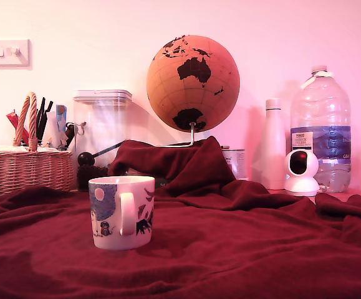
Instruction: Pick up the coffee capsules on the table and drop them inside the coffee cup
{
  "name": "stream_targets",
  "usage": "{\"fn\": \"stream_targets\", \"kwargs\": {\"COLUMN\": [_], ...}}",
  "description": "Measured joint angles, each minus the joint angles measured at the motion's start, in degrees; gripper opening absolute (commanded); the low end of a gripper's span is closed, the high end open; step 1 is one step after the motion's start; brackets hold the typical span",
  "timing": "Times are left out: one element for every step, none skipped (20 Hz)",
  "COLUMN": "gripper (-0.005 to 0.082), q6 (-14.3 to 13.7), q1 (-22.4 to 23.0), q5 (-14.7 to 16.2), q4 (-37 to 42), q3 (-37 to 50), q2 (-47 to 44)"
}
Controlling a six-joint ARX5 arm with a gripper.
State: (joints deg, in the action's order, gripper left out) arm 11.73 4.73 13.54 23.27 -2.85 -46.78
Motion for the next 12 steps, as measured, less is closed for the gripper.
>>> {"fn": "stream_targets", "kwargs": {"gripper": [-0.0019, -0.0019, -0.0019, -0.0019, -0.0019, -0.0019, -0.0019, -0.0019, -0.0019, -0.0019, -0.0019, -0.0019], "q6": [0.04, 0.07, 0.07, 0.09, 0.09, 0.07, 0.04, 0.04, 0.04, 0.04, 0.04, 0.04], "q1": [0.92, 1.79, 2.60, 3.32, 3.98, 4.44, 4.74, 4.83, 4.90, 4.90, 4.90, 4.90], "q5": [-0.70, -2.16, -3.28, -4.11, -4.83, -5.16, -5.22, -5.62, -5.70, -5.75, -5.73, -5.75], "q4": [-1.18, -2.36, -3.52, -4.61, -5.88, -6.82, -7.76, -8.68, -9.22, -10.14, -11.28, -12.94], "q3": [0.07, 0.13, 0.20, 0.20, 0.20, 0.20, 0.22, 0.28, 0.55, 1.14, 1.73, 2.14], "q2": [0.79, 1.66, 2.56, 3.63, 4.90, 6.14, 7.50, 8.90, 10.40, 12.31, 14.16, 16.04]}}
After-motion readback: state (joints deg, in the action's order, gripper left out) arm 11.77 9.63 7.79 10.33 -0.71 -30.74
